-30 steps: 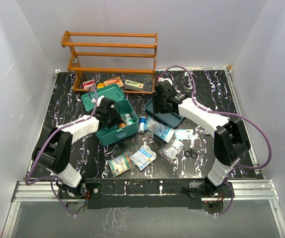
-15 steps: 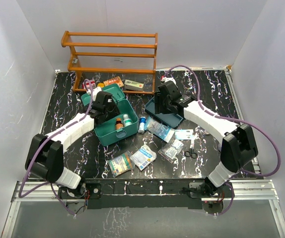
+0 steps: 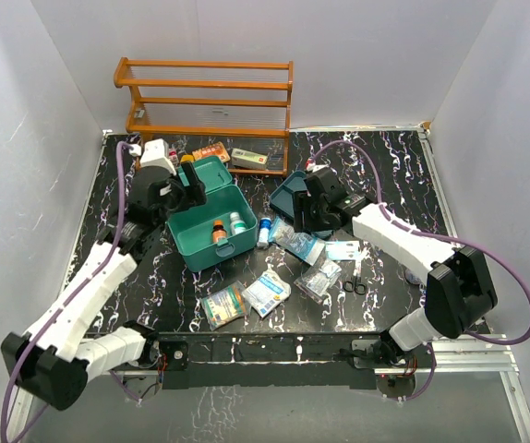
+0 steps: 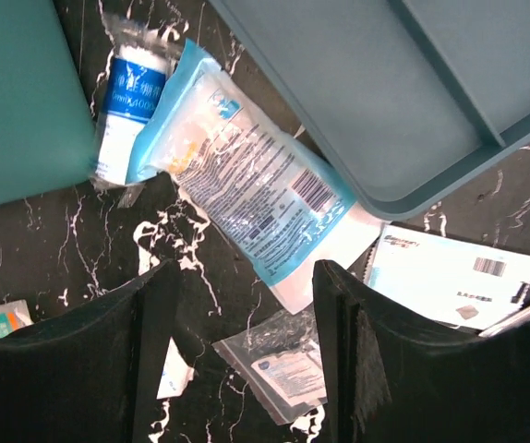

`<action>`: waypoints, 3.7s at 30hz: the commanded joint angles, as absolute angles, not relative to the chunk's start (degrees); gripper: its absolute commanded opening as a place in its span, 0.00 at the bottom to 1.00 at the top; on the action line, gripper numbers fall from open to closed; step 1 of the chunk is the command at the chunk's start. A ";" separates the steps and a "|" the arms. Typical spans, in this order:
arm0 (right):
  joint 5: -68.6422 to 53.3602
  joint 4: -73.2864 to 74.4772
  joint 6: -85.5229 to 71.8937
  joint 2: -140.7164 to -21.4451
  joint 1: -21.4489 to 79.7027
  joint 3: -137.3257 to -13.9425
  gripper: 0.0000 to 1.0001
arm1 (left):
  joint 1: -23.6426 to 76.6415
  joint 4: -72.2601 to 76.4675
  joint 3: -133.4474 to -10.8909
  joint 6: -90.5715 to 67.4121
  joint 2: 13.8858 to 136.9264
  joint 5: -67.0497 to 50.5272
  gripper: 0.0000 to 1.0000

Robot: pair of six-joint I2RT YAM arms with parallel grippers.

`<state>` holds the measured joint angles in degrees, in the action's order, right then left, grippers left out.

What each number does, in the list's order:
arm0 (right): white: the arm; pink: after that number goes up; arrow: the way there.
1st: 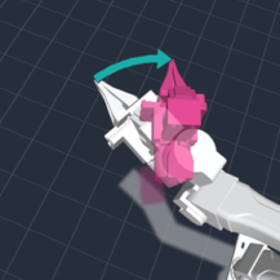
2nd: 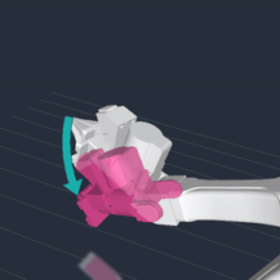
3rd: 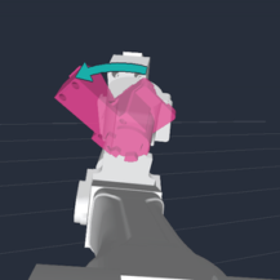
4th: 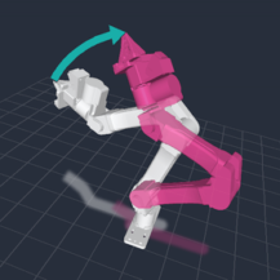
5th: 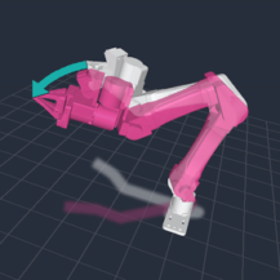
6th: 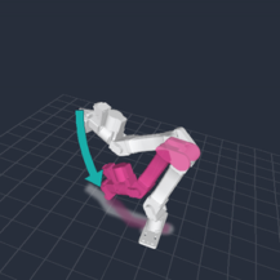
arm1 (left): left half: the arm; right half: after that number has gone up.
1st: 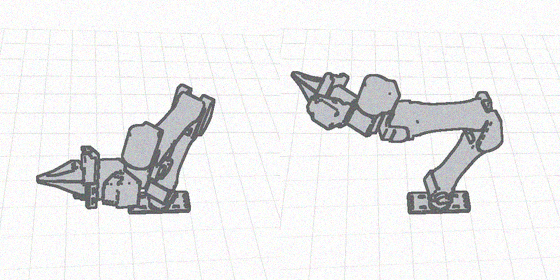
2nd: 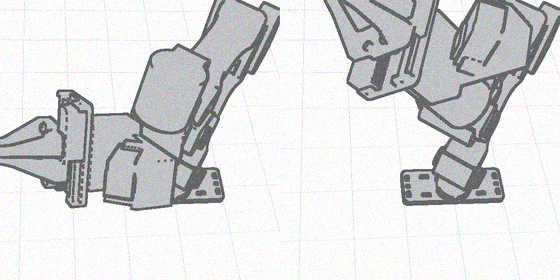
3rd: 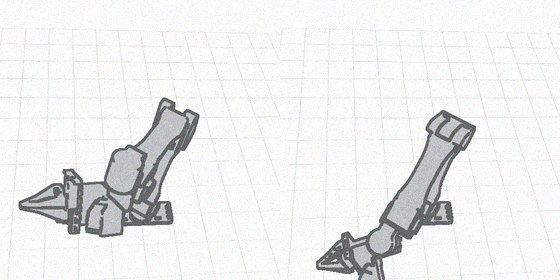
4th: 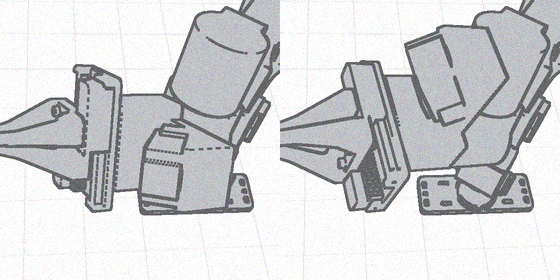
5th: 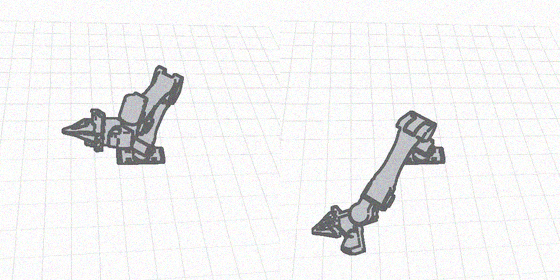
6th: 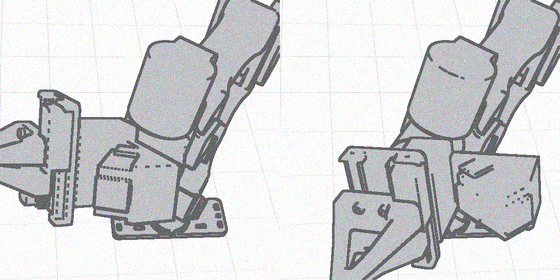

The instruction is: Organize the medicine kit

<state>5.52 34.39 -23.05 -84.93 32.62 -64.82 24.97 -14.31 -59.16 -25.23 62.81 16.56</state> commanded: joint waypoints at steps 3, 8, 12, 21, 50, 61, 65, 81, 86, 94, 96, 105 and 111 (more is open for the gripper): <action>0.67 31.49 -27.57 -81.16 32.75 -59.95 0.56 | 25.14 -24.88 -57.77 -28.22 53.36 13.63 0.80; -0.05 30.12 -30.94 -81.24 33.02 -57.32 0.56 | 25.06 -30.07 -54.84 -31.64 49.27 9.73 0.87; 1.56 30.28 -29.42 -83.90 33.04 -58.44 0.55 | 25.09 -31.81 -52.97 -33.79 46.90 6.22 0.98; 3.80 30.41 -20.38 -93.53 33.02 -65.91 0.53 | 25.08 -31.26 -50.10 -36.23 43.86 2.99 0.99; -4.53 24.73 -12.99 -100.30 33.02 -65.64 0.12 | 25.07 -21.82 -53.05 -35.25 54.03 -0.84 0.98; -4.26 20.00 -23.38 -85.28 33.00 -61.71 0.02 | 25.07 -13.98 -53.90 -37.49 58.43 -13.09 0.95; -4.76 21.22 -25.45 -80.52 33.11 -62.11 0.02 | 25.07 -11.56 -56.97 -39.01 63.22 -18.05 0.94; -8.27 18.51 -26.43 -76.71 37.50 -62.39 0.04 | 25.31 -12.95 -69.72 -42.15 83.78 -34.57 0.82; -8.75 17.71 -24.79 -77.08 38.28 -62.88 0.05 | 25.61 -12.09 -69.97 -44.92 87.15 -39.48 0.71; -11.62 16.43 -23.50 -77.72 38.93 -62.87 0.07 | 25.84 -11.20 -69.88 -46.03 88.50 -43.11 0.49; -12.21 15.69 -23.40 -77.38 38.94 -62.42 0.07 | 25.84 -11.03 -69.09 -46.14 88.07 -42.66 0.46; -14.50 14.11 -22.59 -77.61 39.07 -61.61 0.07 | 25.84 -12.83 -69.61 -45.65 89.82 -42.45 0.41; -12.10 14.79 -23.82 -77.65 39.05 -62.02 0.11 | 25.84 -12.87 -70.23 -41.03 88.76 -43.89 0.15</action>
<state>-13.41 18.33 -23.68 -79.09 38.63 -61.32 25.58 -12.10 -68.05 -44.14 89.82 -40.25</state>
